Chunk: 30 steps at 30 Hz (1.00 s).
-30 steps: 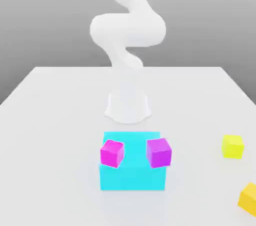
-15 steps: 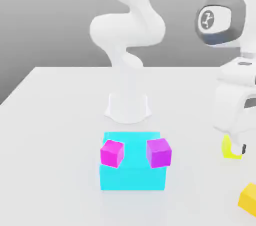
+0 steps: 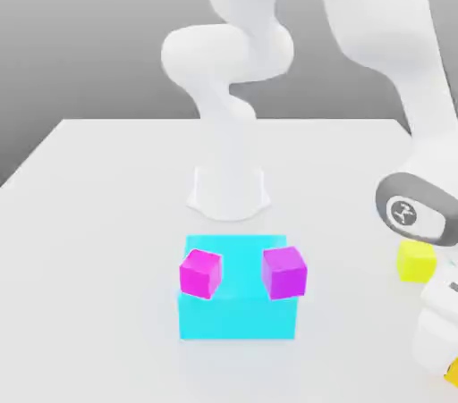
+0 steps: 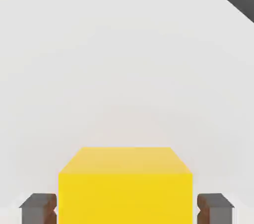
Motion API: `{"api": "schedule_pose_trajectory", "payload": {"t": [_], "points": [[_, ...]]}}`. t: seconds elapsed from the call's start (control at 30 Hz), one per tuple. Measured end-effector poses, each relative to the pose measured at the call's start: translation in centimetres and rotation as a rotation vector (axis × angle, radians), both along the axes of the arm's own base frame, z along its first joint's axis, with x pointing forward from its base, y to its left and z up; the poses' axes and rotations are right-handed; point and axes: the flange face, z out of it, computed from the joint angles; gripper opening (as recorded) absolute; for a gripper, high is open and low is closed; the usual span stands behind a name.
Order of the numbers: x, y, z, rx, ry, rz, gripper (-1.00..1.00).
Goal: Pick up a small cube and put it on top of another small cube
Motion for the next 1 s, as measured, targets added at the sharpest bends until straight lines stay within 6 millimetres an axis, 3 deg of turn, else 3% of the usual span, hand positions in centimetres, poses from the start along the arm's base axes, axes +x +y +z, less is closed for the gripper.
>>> {"api": "schedule_pose_trajectory", "payload": {"t": [0.1, 0.23, 0.27, 0.43, 0.67, 0.7, 0.87, 0.9, 1.0], "points": [[0.0, 0.0, 0.0, 0.0, 0.0, 0.0, -1.0], [-0.1, 0.0, 5.0, 0.0, 0.001, 0.002, -1.0], [-1.0, 0.4, 5.9, -0.002, 0.002, 0.018, -1.0], [-8.4, 2.5, 8.6, -0.012, 0.004, 0.143, -1.0], [-19.5, 3.0, 11.1, -0.005, 0.002, 0.33, -1.0], [-20.3, 2.9, 10.8, -0.003, 0.002, 0.344, -1.0], [-20.2, 2.3, 6.2, -0.002, -0.001, 0.332, -1.0], [-20.3, 2.2, 5.3, -0.002, -0.001, 0.333, 1.0], [-20.3, 2.2, 5.3, -0.002, -0.001, 0.333, 1.0]]}}
